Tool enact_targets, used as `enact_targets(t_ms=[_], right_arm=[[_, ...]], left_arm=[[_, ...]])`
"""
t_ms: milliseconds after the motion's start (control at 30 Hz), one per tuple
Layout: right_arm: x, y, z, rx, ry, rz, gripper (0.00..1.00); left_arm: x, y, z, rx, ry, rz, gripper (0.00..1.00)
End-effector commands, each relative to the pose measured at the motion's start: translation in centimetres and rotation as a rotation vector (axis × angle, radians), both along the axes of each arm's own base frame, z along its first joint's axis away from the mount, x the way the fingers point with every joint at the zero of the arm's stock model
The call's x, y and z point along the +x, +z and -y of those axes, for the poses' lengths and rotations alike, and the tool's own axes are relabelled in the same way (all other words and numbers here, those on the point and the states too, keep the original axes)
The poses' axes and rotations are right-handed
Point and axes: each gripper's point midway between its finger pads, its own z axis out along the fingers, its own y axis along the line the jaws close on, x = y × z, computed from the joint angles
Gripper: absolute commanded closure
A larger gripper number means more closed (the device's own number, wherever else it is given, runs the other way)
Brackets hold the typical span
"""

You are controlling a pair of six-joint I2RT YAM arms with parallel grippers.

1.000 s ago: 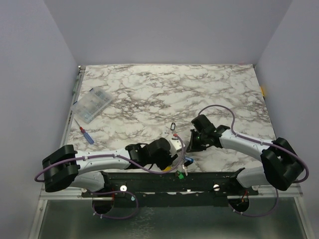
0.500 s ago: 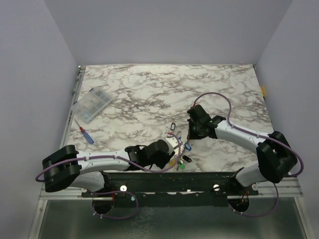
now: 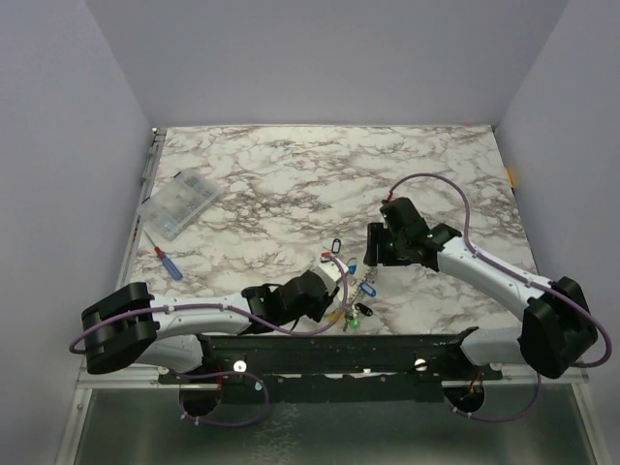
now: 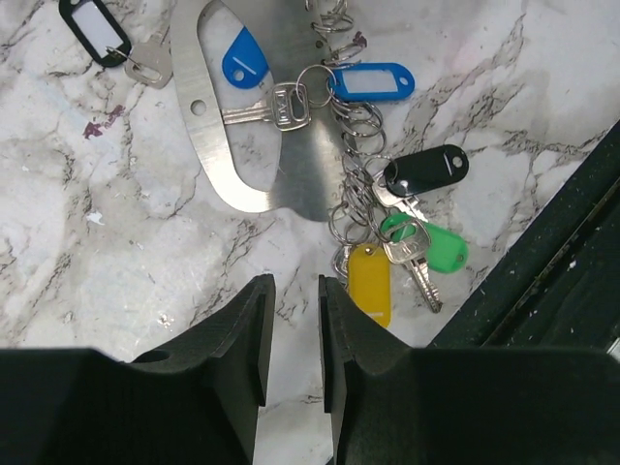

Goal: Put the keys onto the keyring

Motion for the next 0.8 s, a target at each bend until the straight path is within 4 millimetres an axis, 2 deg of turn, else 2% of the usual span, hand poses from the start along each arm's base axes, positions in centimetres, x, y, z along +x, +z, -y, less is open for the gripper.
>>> enact_targets(t_ms=[0, 67, 200, 367, 533, 767], right_arm=[[-3.2, 2.8, -3.9, 0.238, 0.153, -0.024, 0.4], [-5.8, 2.7, -5.5, 0.284, 0.204, -0.054, 0.4], [-9.6, 1.4, -6.8, 0.212, 0.234, -0.105, 0.36], [-11.8, -0.6, -6.8, 0.028, 0.21, -0.109, 0.34], [-12.7, -2.7, -5.8, -0.158, 0.177, -0.118, 0.32], [-12.2, -4.9, -4.3, -0.296, 0.151, -0.109, 0.33]], left_arm=[[1.3, 0.7, -0.5, -0.025, 0.088, 0.048, 0.71], [2.2, 1.2, -1.6, -0.016, 0.144, 0.071, 0.71], [3.7, 3.2, -3.8, -0.048, 0.239, 0.105, 0.71], [4.7, 5.2, -6.2, -0.073, 0.319, 0.156, 0.7], [4.6, 6.1, -6.8, -0.114, 0.34, 0.159, 0.7], [4.5, 6.4, -7.1, -0.132, 0.353, 0.156, 0.7]])
